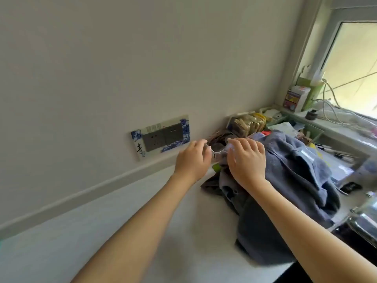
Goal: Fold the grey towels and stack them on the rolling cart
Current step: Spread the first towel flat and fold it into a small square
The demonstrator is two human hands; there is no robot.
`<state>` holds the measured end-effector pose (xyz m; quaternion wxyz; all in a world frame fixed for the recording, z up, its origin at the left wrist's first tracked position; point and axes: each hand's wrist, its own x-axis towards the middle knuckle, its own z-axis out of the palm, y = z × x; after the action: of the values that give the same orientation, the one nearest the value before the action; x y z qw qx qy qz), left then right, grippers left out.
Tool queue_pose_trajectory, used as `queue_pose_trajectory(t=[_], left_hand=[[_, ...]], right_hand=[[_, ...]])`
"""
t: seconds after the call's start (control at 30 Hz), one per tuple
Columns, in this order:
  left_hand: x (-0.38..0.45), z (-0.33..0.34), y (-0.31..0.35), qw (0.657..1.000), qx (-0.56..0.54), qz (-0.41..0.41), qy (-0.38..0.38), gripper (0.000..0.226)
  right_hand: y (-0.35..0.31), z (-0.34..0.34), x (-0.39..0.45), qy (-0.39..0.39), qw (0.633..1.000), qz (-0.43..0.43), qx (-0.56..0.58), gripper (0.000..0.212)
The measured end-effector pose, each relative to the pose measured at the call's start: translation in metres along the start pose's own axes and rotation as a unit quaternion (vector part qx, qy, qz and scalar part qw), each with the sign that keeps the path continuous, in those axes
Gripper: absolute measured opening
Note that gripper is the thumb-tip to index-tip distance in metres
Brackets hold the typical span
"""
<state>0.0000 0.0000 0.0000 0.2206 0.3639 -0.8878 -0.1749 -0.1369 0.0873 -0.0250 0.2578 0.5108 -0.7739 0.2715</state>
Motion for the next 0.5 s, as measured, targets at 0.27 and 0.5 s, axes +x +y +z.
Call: queue_pose_trajectory(t=[0.27, 0.5], left_hand=[[0.025, 0.099, 0.053, 0.984, -0.133, -0.008, -0.116, 0.047], [0.052, 0.128, 0.074, 0.975, -0.212, -0.027, -0.063, 0.044]], right_hand=[[0.087, -0.001, -0.035, -0.016, 0.992, 0.127, -0.021, 0.049], [0.123, -0.010, -0.032, 0.018, 0.974, 0.220, 0.044, 0.057]])
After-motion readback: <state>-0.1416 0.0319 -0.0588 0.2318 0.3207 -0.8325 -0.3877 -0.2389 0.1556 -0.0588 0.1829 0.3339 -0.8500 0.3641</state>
